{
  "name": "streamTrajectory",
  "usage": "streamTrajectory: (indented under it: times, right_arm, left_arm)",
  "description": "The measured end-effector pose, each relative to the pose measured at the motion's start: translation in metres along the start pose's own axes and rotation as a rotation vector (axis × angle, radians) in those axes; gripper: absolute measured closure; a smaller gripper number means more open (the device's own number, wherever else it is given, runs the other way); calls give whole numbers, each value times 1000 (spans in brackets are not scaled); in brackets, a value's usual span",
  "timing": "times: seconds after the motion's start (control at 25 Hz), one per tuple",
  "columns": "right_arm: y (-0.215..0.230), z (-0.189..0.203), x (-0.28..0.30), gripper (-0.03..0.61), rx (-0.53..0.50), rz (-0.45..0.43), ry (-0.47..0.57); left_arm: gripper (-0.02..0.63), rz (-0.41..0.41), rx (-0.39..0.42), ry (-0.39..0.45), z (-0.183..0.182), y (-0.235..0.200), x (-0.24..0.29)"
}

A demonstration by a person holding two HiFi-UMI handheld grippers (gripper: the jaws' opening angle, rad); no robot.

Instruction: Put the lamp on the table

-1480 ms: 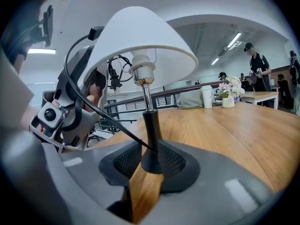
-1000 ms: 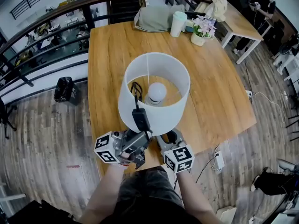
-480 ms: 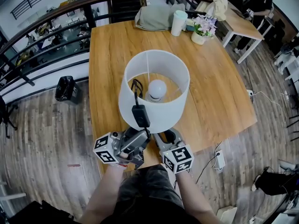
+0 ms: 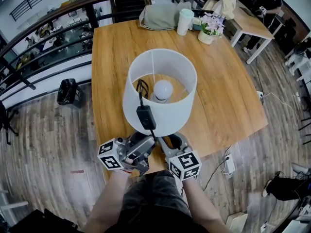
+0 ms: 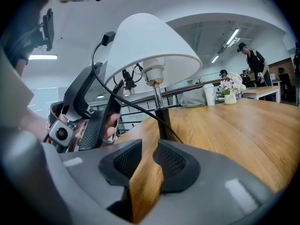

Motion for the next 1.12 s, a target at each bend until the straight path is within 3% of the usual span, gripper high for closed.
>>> streamTrajectory:
  times: [0.24,0.6,0.88,1.12]
  right_arm:
    - [-3,3,0,465,1,1,-5]
    - [-2,3,-5,518,0,15,1]
    - [-4,4,-9,551,2,22,7]
    - [-8,6,-12,569,1,25,13]
  left_arm:
    - [454,-11,-21,-11,6,-5,-4]
    - [453,-24,-63,22,9,-11,-15]
    - [454,-90,-83,33,16,-20,-27]
    - [572,-249,-29,-38,31,-33,-36]
Point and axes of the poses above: the fingertips, and each gripper's own axes: x forward along the fingers, y to its right, z out of its underside, the point moved 2 cm from there along -x, backward along the fingers, and after that the axes turned 5 degrees about -y, right-handed, at the moved point
